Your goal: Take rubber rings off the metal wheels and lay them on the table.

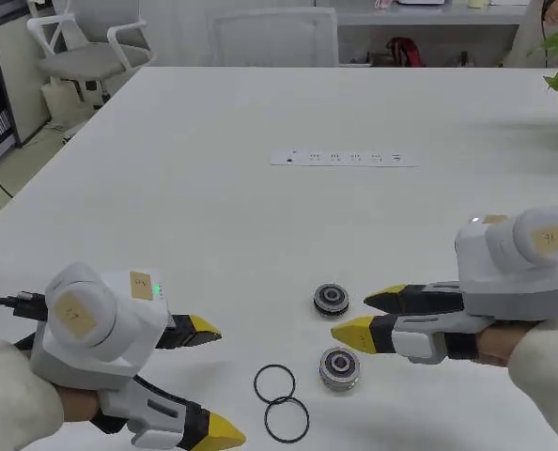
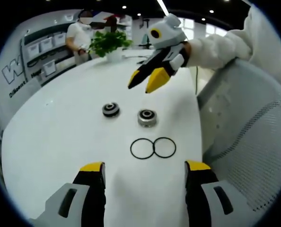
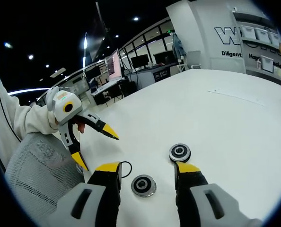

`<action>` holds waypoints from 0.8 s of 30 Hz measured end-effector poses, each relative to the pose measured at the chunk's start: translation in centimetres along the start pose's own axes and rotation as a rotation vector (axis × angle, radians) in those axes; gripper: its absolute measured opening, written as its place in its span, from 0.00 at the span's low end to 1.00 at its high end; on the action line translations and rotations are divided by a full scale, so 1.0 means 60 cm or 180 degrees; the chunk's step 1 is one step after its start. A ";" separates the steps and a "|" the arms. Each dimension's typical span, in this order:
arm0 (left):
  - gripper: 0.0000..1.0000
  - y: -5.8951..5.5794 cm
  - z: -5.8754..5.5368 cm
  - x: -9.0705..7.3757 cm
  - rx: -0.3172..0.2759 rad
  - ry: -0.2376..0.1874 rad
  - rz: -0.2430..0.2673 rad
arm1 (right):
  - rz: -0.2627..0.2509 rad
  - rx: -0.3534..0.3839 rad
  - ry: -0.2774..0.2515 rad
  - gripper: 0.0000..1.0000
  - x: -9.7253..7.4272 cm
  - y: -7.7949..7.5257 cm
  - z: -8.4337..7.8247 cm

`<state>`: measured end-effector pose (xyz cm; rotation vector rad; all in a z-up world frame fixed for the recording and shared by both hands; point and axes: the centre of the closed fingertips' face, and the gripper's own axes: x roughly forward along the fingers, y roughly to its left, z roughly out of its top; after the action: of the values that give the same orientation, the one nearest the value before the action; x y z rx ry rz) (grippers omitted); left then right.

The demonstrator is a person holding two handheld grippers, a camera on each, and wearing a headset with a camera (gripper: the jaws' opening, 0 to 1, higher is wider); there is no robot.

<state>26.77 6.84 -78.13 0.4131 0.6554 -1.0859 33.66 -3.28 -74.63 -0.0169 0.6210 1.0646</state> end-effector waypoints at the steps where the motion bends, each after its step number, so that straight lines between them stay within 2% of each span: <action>1: 0.69 0.000 0.000 0.000 -0.0001 0.0001 0.0001 | -0.0002 0.0026 0.0003 0.42 0.000 -0.002 -0.002; 6: 0.70 0.003 -0.001 -0.001 -0.0053 -0.0005 0.0027 | -0.0017 0.0101 0.0038 0.44 -0.001 -0.009 -0.012; 15: 0.71 0.008 0.015 -0.007 -0.0185 -0.0150 0.0083 | -0.0074 0.0182 0.0074 0.44 -0.005 -0.022 -0.023; 19: 0.71 0.017 0.028 -0.016 -0.0275 -0.0270 0.0149 | -0.0088 0.0199 0.0105 0.45 -0.005 -0.026 -0.029; 22: 0.72 0.032 0.045 -0.026 -0.0399 -0.0441 0.0241 | -0.0091 0.0209 0.0118 0.45 -0.006 -0.027 -0.031; 24: 0.72 0.038 0.053 -0.031 -0.0427 -0.0484 0.0275 | -0.0092 0.0213 0.0124 0.45 -0.006 -0.028 -0.032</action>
<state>29.17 7.12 -74.56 0.2383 0.5666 -0.9747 34.01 -5.00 -76.49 0.0116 0.6896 1.0171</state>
